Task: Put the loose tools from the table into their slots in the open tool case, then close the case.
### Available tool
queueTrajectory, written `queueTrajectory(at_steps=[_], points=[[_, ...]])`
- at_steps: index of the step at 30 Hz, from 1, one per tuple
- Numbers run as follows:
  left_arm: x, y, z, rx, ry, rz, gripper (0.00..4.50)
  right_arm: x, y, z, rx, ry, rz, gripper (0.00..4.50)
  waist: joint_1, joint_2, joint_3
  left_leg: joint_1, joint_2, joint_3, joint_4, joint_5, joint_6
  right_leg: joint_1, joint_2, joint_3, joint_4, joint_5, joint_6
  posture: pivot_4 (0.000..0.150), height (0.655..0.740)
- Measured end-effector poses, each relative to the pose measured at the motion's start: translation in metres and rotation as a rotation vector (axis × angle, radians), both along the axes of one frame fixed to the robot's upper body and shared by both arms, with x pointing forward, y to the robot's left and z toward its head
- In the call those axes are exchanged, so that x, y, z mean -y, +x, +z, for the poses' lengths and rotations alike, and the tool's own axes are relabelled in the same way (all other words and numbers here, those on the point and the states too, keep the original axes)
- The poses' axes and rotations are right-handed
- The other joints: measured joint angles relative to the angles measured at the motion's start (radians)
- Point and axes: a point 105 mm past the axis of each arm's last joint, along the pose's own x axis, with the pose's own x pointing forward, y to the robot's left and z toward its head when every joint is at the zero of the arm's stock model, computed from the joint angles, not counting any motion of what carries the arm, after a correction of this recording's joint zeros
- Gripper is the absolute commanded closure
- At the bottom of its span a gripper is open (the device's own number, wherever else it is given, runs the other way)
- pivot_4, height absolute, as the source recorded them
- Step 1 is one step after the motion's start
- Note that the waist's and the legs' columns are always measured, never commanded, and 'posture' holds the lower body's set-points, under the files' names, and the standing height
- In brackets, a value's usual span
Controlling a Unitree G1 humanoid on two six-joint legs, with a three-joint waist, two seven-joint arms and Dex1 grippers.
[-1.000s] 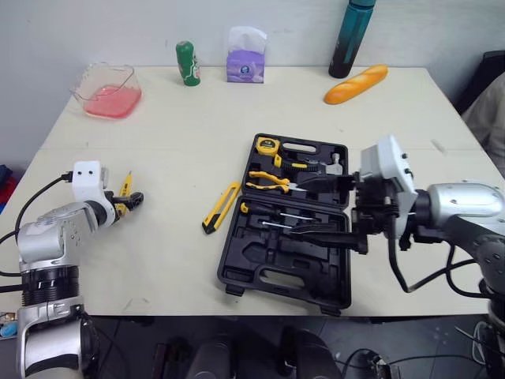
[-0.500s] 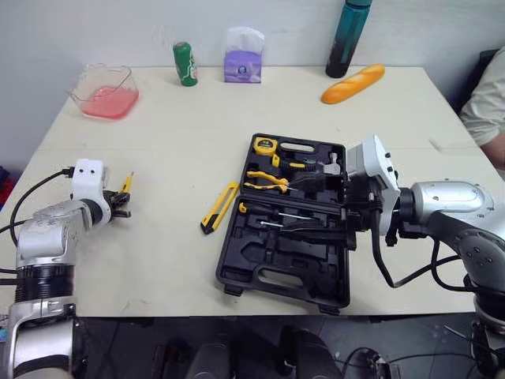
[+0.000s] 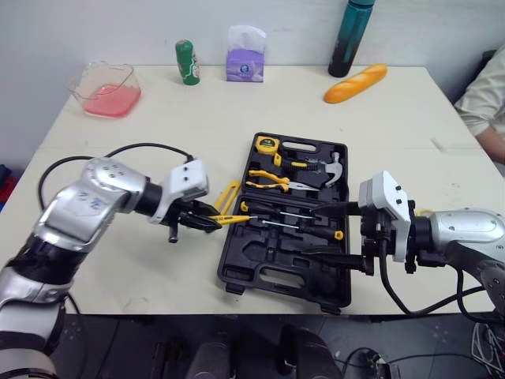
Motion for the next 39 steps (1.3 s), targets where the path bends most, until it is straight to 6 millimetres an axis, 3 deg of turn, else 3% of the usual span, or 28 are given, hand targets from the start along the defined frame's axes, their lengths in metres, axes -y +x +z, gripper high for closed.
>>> queueTrajectory(at_steps=[4,9,16,31,38,39], points=[[0.023,0.005,-0.003,-0.024,0.047,-0.127,3.93,0.008,-0.008,-0.019,-0.049,-0.043,-0.04,0.0,0.0,-0.002,0.001,-0.002,0.0,0.0,0.0,0.0,0.001,-0.001,0.0,-0.001,-0.001,0.0,0.0,0.15,0.7327],[0.045,0.01,-0.01,0.002,0.093,-0.245,3.93,0.015,-0.013,-0.028,-0.065,-0.051,-0.1,0.0,0.004,-0.003,0.002,-0.001,0.0,-0.001,0.002,0.0,0.002,0.001,0.0,-0.001,-0.001,0.001,0.001,0.15,0.7327],[0.063,0.021,-0.014,0.018,0.103,-0.285,3.93,0.019,-0.018,-0.034,-0.058,-0.054,-0.161,0.0,0.005,-0.003,0.002,-0.001,0.0,-0.002,0.002,0.0,0.002,0.001,-0.001,-0.002,-0.001,0.001,0.001,0.15,0.7327],[0.087,0.02,-0.021,0.014,0.068,-0.346,3.93,0.025,-0.02,-0.039,-0.054,-0.045,-0.234,0.0,0.019,-0.003,0.002,-0.001,-0.001,-0.002,0.003,0.0,0.003,0.002,-0.001,-0.002,-0.001,0.001,0.001,0.15,0.7327],[0.086,0.019,-0.018,0.012,0.06,-0.349,0.74,0.026,-0.019,-0.039,-0.049,-0.045,-0.24,0.0,0.023,-0.003,0.002,-0.001,-0.001,-0.002,0.003,0.0,0.003,0.002,-0.001,-0.002,0.0,0.001,0.001,0.15,0.7327],[0.086,0.02,-0.016,0.014,0.046,-0.349,0.74,0.026,-0.019,-0.039,-0.048,-0.045,-0.24,0.0,0.023,-0.003,0.002,-0.001,-0.001,-0.002,0.003,0.0,0.003,0.002,-0.001,-0.002,0.0,0.001,0.001,0.15,0.7327]])
